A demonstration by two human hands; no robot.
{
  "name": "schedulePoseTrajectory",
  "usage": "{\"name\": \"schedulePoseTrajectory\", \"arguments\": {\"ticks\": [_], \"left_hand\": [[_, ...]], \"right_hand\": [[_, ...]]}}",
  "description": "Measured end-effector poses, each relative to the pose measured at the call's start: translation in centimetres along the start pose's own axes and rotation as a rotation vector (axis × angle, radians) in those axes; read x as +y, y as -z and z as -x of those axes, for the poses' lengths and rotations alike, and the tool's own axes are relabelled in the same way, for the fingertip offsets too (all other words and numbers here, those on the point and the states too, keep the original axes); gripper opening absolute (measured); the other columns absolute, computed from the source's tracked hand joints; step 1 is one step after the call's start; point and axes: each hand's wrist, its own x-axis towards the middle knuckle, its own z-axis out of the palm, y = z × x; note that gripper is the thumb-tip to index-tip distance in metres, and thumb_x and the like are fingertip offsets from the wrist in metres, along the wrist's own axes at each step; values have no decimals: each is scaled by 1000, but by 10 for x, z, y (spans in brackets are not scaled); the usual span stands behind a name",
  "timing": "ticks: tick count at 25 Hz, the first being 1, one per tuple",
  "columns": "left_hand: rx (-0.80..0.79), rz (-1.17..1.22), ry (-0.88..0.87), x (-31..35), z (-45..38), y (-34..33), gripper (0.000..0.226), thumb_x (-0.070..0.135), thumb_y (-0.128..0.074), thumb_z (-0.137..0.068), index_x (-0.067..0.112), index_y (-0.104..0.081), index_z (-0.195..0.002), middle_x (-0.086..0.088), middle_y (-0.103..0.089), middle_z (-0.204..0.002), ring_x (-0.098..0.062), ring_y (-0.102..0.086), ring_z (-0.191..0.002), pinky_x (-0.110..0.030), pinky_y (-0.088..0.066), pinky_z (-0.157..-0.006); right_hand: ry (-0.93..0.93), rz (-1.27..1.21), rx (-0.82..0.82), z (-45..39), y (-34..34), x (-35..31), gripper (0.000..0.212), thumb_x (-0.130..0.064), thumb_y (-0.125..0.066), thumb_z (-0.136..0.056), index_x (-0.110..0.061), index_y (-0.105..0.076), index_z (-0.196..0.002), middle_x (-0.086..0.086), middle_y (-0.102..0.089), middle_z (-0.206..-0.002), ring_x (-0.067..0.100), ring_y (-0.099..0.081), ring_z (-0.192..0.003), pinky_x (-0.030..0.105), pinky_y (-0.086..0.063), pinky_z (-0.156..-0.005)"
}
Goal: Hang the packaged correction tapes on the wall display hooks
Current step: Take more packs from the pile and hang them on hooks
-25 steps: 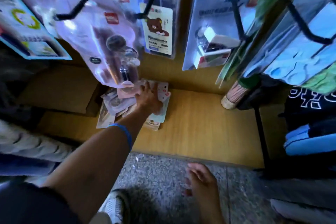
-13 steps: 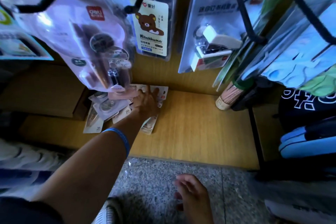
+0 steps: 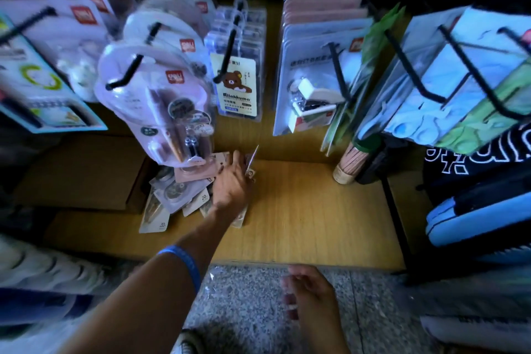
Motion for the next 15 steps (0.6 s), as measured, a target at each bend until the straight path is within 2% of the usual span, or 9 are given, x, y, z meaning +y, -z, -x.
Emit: {"name": "schedulePoseTrajectory", "arguments": {"ticks": [1,3,5,6,7,10,11,13,15], "left_hand": [[20,163,21,7,22,4,38,14,-56,-87,9,-46,-123,-11,-58,-114,-33,-62,-97,-38,-48,-73],[-2,505,130,19,75,9,43,18,-53,-77,13,-52,-120,-7,-64,-100,-30,-64,-88,-34,-47,-72],[-64,775,313,29,118,5,46,23,-53,-72,23,-52,-117,-9,-68,-101,-33,-66,-94,-42,-54,-80],[-83,865,392,37,132,7,52,24,-55,-70,24,-50,-122,-12,-68,-109,-34,-66,-100,-47,-55,-87],[-95,943,455,49,141,17,55,24,-58,-69,24,-49,-123,-15,-68,-114,-34,-65,-103,-50,-54,-91],[-36,1058,643,72,156,54,54,12,-62,-77,17,-50,-130,-16,-66,-115,-35,-63,-101,-50,-52,-93],[-47,1098,685,73,161,66,55,9,-60,-80,17,-49,-133,-16,-66,-112,-37,-64,-100,-50,-53,-91],[-109,1164,736,73,168,94,60,12,-58,-75,13,-53,-135,-18,-70,-107,-38,-68,-92,-43,-58,-75],[-157,1192,769,78,174,132,45,11,-55,-77,5,-61,-121,-20,-72,-96,-37,-69,-82,-36,-55,-64]], "right_hand": [[72,52,-5,4,-4,-3,26,0,-62,-90,-25,-65,-91,8,-67,-78,18,-56,-57,24,-44,-47],[287,388,-8,17,-7,-11,41,-15,-66,-88,-44,-54,-114,-5,-63,-118,13,-61,-89,30,-50,-71],[495,819,10,32,0,-22,72,-29,-66,-85,-38,-27,-145,-13,-35,-148,15,-49,-122,31,-47,-89],[536,888,2,43,4,-31,84,-31,-66,-84,-34,-17,-151,-12,-25,-154,18,-42,-130,32,-46,-93],[517,908,-28,56,8,-42,89,-32,-67,-82,-33,-12,-152,-11,-22,-156,20,-40,-133,34,-46,-96],[453,872,-219,103,17,-77,83,-25,-64,-81,-40,-19,-150,-14,-33,-150,13,-43,-129,32,-45,-96],[445,881,-295,117,18,-85,82,-22,-62,-82,-43,-18,-149,-18,-34,-145,11,-44,-125,30,-44,-91],[481,941,-429,144,17,-101,84,-18,-60,-83,-47,-15,-148,-23,-29,-135,6,-41,-119,25,-41,-84],[544,991,-455,167,9,-105,84,-22,-64,-84,-49,-16,-147,-28,-26,-130,1,-35,-117,17,-38,-84]]}}
